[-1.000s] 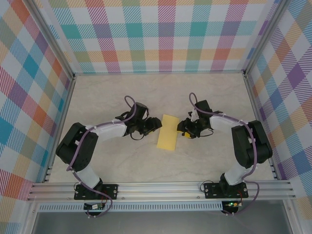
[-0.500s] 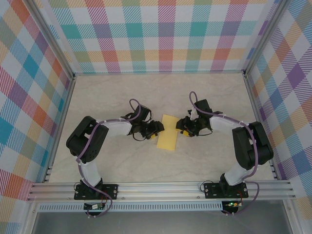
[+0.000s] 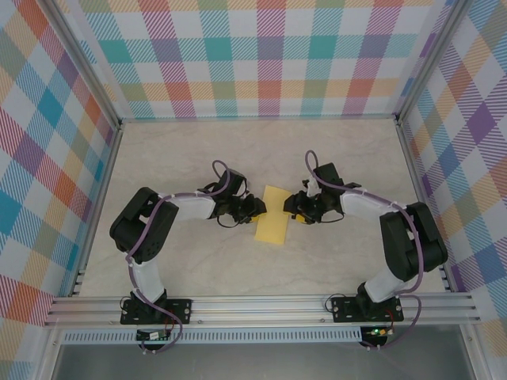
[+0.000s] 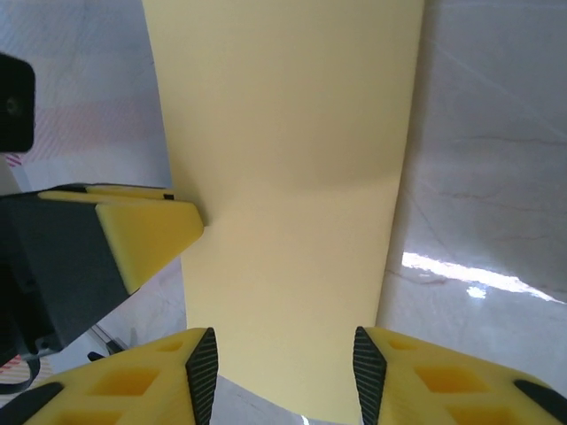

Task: Fold a paper plane with a square sheet of paper (pick it up from the middle)
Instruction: Fold the triangle a second time at the center of the table.

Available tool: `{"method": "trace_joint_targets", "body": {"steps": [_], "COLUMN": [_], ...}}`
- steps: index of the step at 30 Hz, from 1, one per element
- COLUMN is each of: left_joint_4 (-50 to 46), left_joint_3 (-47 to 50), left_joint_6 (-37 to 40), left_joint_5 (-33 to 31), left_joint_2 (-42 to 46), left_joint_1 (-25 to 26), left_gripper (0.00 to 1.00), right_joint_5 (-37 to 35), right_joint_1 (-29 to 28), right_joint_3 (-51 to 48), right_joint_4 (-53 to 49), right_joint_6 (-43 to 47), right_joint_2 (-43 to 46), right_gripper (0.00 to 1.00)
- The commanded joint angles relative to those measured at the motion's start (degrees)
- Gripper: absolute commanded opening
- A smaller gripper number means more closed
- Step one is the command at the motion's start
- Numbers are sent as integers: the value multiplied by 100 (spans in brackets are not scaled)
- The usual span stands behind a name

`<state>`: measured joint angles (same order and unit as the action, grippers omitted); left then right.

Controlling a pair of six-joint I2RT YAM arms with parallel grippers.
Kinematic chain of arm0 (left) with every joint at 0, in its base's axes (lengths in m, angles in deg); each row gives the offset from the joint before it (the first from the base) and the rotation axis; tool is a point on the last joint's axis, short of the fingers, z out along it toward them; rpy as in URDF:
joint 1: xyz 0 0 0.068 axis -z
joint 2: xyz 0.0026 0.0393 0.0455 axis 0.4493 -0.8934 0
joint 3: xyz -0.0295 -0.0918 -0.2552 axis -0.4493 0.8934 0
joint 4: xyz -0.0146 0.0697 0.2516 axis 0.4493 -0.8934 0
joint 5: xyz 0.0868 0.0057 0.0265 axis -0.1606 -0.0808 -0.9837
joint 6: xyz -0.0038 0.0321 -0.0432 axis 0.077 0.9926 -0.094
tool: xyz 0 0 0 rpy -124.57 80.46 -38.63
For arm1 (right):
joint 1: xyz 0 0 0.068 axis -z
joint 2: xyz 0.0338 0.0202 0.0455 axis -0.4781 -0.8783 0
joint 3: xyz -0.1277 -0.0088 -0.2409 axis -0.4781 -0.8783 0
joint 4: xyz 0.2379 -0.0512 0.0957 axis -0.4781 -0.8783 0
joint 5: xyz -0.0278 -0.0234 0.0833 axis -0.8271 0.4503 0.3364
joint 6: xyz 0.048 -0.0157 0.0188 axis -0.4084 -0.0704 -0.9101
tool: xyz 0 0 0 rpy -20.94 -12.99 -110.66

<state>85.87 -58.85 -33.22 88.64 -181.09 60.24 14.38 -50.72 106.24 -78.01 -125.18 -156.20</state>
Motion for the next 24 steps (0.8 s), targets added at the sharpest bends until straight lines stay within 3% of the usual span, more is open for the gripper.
{"method": "trace_joint_targets", "body": {"steps": [1,11,18,24], "left_joint_4": [89,18,-12,11], "left_joint_3": [-99,-100,-88,-69], "left_joint_6": [11,23,44,23], "left_joint_5": [101,101,101,109], "left_joint_2": [27,90,108,99], "left_joint_1": [-76,-76,-76,-73], "left_gripper": [19,13,13,13], "right_joint_5": [-251,-2575,-4017,-4848], "right_joint_1": [-223,-1961,-3353,-3895], "right_joint_3": [-61,160,646,927], "right_joint_4": [-118,-1010,-1227,-1184], "right_joint_6": [258,1152,1314,1203], "right_joint_2": [429,1035,539,43], "right_gripper": [49,54,55,57]}}
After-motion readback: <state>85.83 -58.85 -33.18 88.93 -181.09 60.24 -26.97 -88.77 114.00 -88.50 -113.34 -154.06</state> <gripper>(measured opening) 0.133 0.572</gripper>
